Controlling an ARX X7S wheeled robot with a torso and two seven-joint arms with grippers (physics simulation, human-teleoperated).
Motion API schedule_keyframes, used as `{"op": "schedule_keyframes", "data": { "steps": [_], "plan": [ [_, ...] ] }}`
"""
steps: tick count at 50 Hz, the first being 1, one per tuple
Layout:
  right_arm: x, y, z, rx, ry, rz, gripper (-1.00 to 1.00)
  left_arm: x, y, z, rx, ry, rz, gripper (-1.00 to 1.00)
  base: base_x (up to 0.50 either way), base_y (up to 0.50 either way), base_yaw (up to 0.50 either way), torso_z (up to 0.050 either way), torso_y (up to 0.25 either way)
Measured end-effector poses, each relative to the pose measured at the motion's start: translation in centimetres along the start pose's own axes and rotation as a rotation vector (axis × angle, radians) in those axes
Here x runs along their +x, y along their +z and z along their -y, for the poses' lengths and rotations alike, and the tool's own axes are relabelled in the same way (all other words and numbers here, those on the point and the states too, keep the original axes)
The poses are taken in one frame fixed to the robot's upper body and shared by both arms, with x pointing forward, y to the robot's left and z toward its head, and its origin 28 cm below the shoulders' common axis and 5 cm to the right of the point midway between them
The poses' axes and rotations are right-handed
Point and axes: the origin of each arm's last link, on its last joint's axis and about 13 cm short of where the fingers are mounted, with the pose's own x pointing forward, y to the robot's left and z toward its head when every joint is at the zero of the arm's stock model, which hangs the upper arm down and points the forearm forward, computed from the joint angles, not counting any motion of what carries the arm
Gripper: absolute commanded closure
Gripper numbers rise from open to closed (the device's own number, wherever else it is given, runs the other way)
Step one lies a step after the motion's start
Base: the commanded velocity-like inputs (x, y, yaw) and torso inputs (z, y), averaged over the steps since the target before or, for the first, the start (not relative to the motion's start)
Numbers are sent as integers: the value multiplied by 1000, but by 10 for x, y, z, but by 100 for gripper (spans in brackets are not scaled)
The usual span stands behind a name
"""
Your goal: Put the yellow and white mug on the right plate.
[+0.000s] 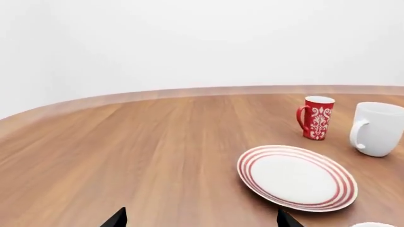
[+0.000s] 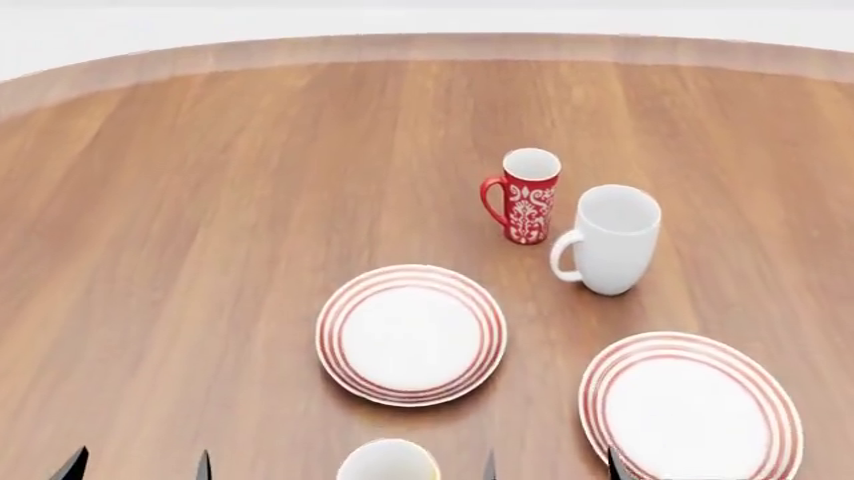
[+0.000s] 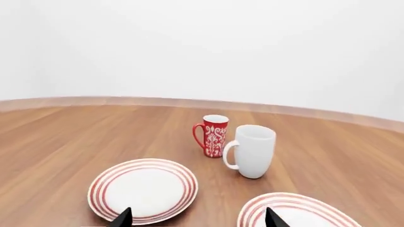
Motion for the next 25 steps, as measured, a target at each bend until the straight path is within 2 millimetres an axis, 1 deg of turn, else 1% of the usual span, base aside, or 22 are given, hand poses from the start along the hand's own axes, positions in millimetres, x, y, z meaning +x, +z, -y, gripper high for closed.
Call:
{"op": "schedule_keyframes", "data": {
  "steps": [1,25],
  "plan": [
    [0,0,0,0,-1,1,-100,0,0,0,0,0,0,-100,480,0,0,0,0],
    [1,0,1,-1,-8,0,-100,0,0,0,1,-4,-3,-100,0,0,0,0,0]
  ]
}}
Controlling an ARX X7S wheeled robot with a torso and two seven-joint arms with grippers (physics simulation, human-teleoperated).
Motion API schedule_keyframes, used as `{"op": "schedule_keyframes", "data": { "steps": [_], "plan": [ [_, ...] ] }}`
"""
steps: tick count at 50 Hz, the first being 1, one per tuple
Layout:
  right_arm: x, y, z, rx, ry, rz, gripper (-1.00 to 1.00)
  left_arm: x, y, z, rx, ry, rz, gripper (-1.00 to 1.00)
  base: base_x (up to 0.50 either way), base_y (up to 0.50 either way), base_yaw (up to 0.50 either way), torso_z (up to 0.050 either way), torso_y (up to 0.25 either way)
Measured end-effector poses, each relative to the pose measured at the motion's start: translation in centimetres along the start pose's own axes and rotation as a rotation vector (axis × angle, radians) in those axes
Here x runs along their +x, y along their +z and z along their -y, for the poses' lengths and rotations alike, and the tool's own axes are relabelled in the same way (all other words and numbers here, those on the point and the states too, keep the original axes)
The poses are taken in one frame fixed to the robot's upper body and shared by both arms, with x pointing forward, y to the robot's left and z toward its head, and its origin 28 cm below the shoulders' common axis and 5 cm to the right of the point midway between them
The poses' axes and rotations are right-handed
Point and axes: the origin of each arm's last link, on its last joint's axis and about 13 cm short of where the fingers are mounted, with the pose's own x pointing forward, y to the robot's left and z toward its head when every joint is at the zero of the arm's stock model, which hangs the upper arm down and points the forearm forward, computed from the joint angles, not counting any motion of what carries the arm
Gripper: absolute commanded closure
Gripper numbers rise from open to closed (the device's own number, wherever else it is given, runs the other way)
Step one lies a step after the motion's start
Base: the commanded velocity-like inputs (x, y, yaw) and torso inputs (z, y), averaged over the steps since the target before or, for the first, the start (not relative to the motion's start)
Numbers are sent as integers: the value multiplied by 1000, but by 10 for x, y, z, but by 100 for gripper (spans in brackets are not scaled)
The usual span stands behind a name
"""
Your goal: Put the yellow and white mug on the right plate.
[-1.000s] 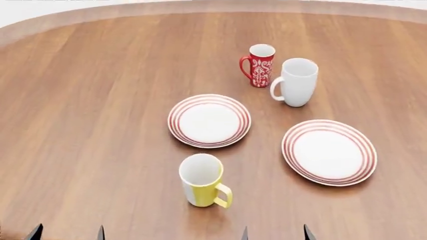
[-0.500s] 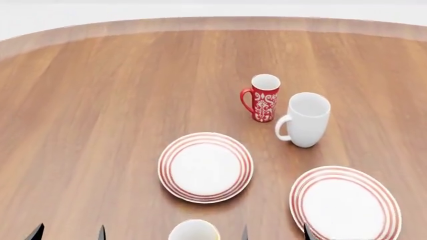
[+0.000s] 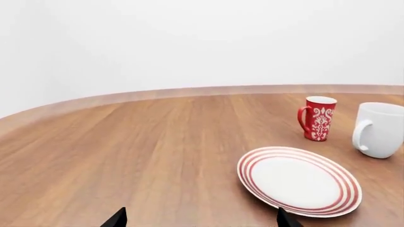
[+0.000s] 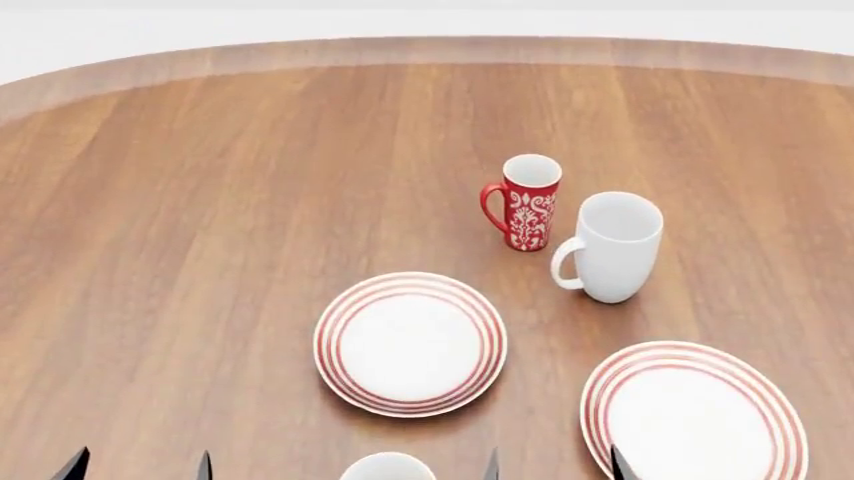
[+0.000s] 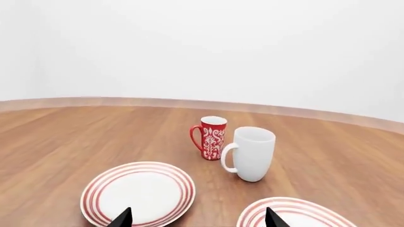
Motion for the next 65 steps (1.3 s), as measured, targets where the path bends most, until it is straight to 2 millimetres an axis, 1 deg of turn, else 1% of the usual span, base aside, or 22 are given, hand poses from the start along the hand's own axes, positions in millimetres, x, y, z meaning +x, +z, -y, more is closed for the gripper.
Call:
{"op": "schedule_keyframes", "data": {
  "steps": [10,18,22,30,41,51,65],
  "plan": [
    [0,2,6,14,27,-11,-100,1,-1,0,0,-2,-9,-100,0,0,0,0,0],
    [3,10,22,-24,34,-19,-100,1,-3,-1,0,-1,-16,-100,0,0,0,0,0],
    [5,16,31,-32,65,-7,-100,2,-3,-1,1,0,-19,-100,0,0,0,0,0],
    [10,26,48,-40,191,14,-100,2,-5,-1,4,-1,-25,-100,0,0,0,0,0],
    [12,29,66,-44,382,-17,-100,3,-7,-1,7,-4,-31,-100,0,0,0,0,0],
    [10,25,72,-49,543,-64,-100,3,-7,0,9,-6,-34,-100,0,0,0,0,0],
    [3,19,74,-38,711,-129,-100,3,-9,1,16,-9,-39,-100,0,0,0,0,0]
  ]
}}
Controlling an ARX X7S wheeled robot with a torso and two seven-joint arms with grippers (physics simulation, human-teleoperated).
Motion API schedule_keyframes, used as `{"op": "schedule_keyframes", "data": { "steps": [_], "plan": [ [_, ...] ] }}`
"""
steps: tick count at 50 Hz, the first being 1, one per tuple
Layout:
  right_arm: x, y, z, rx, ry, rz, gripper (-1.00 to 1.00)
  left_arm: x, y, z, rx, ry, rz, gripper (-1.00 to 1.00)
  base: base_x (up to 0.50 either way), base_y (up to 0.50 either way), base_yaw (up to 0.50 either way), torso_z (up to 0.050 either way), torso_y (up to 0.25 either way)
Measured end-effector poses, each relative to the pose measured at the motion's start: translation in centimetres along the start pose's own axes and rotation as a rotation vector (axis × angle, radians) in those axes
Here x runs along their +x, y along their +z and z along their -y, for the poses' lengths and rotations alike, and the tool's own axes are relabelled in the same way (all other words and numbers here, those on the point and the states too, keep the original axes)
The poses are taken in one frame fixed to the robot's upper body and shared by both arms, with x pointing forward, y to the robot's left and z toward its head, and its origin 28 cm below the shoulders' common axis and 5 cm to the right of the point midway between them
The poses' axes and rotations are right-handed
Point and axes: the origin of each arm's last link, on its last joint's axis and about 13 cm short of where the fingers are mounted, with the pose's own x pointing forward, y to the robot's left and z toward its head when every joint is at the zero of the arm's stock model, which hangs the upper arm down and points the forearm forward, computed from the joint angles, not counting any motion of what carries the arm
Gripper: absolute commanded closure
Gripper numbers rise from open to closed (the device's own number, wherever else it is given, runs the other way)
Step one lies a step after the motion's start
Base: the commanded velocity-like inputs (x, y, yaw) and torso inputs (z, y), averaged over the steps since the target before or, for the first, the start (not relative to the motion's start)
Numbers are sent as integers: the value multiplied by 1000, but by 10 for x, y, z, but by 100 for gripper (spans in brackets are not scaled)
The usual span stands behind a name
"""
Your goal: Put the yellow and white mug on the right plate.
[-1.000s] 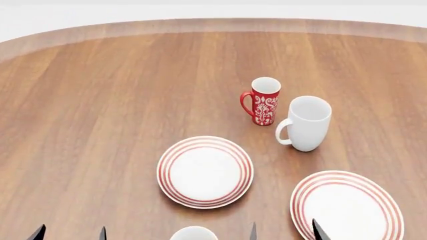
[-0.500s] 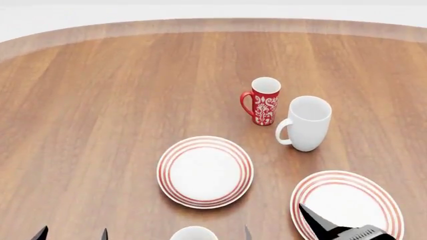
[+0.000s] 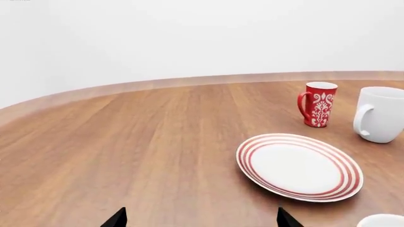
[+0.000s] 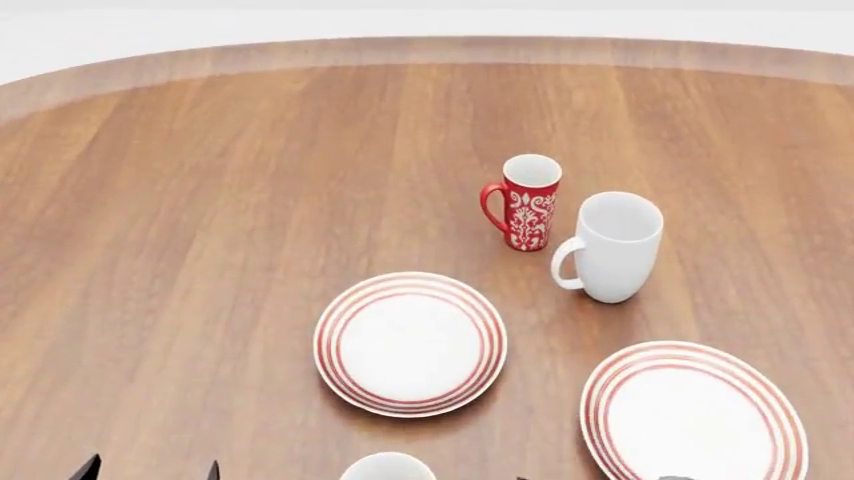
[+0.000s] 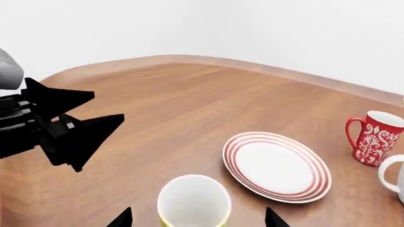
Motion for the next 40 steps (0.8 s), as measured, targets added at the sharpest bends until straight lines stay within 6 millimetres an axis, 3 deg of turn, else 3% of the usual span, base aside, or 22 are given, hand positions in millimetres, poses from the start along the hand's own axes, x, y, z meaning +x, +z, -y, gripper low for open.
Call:
{"op": "schedule_keyframes", "data": {
  "steps": [23,40],
  "plan": [
    [-11,-13,-15,-24,208,-149,-100,0,-1,0,8,1,2,-100,0,0,0,0,0],
    [-15,-19,-16,-22,229,-164,-100,0,-2,1,9,-2,-1,-100,0,0,0,0,0]
  ]
}}
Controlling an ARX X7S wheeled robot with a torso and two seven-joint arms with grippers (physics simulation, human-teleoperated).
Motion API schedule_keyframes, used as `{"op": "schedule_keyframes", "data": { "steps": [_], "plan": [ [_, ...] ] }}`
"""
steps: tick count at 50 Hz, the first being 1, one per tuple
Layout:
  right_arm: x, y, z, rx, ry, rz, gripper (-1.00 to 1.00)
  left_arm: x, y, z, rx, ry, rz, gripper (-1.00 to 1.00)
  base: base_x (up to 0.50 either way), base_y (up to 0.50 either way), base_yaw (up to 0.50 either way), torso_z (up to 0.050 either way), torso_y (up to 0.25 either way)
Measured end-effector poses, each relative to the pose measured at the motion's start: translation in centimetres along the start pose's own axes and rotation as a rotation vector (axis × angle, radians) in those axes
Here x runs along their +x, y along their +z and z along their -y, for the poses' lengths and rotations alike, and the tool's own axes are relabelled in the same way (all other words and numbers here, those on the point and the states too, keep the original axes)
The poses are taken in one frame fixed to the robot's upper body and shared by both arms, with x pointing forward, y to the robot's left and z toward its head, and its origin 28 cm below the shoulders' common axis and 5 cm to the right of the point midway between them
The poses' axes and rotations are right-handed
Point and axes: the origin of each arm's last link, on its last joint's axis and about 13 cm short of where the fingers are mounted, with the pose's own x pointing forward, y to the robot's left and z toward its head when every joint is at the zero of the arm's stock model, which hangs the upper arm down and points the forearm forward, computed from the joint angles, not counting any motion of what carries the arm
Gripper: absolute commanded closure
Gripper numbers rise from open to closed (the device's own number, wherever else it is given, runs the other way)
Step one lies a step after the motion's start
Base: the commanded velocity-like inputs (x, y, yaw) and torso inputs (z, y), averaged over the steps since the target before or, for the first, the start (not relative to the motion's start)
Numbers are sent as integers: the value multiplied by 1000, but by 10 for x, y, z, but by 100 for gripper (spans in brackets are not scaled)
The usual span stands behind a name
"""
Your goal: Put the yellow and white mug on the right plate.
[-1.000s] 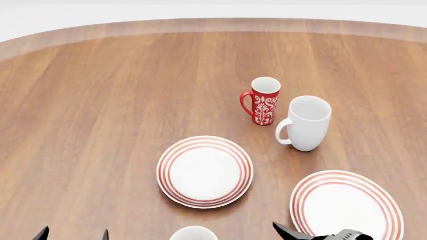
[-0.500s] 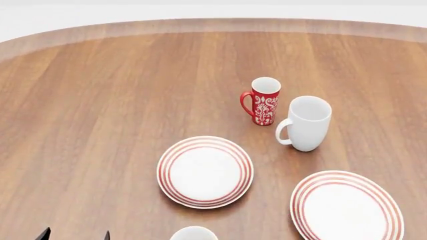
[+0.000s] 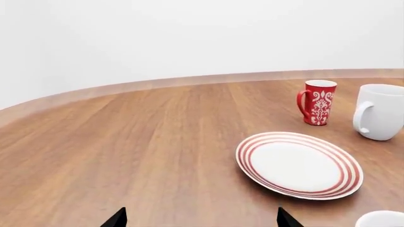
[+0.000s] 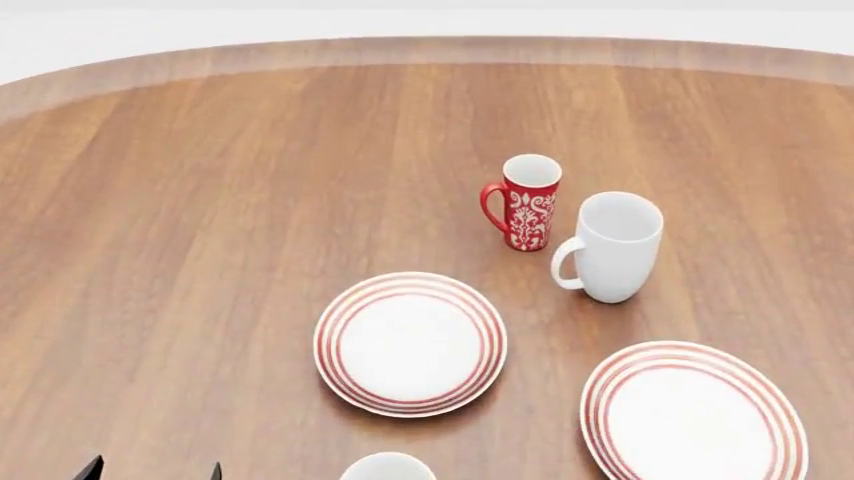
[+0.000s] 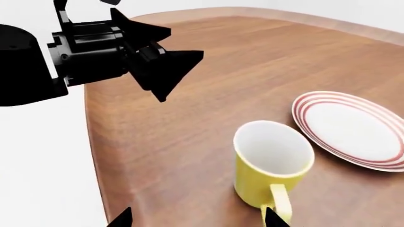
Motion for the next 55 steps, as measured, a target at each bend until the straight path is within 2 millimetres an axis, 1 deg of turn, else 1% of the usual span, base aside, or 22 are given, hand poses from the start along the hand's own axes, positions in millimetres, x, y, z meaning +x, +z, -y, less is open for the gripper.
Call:
{"op": "schedule_keyframes", "data": {
  "steps": [18,27,36,45,55],
  "plan": [
    [-9,3,16,21,-79,26,-100,0,-1,0,-1,-1,-3,-100,0,0,0,0,0],
    [-6,-1,29,46,-127,11,-100,0,-1,0,-1,0,-4,-100,0,0,0,0,0],
    [5,-4,45,55,-161,-28,-100,0,-1,-1,-1,1,-3,-100,0,0,0,0,0],
    [22,-5,58,52,-169,-57,-100,1,0,-2,-2,4,1,-100,0,0,0,0,0],
    [38,-7,66,49,-148,-80,-100,1,1,-3,-3,7,4,-100,0,0,0,0,0]
  ]
}}
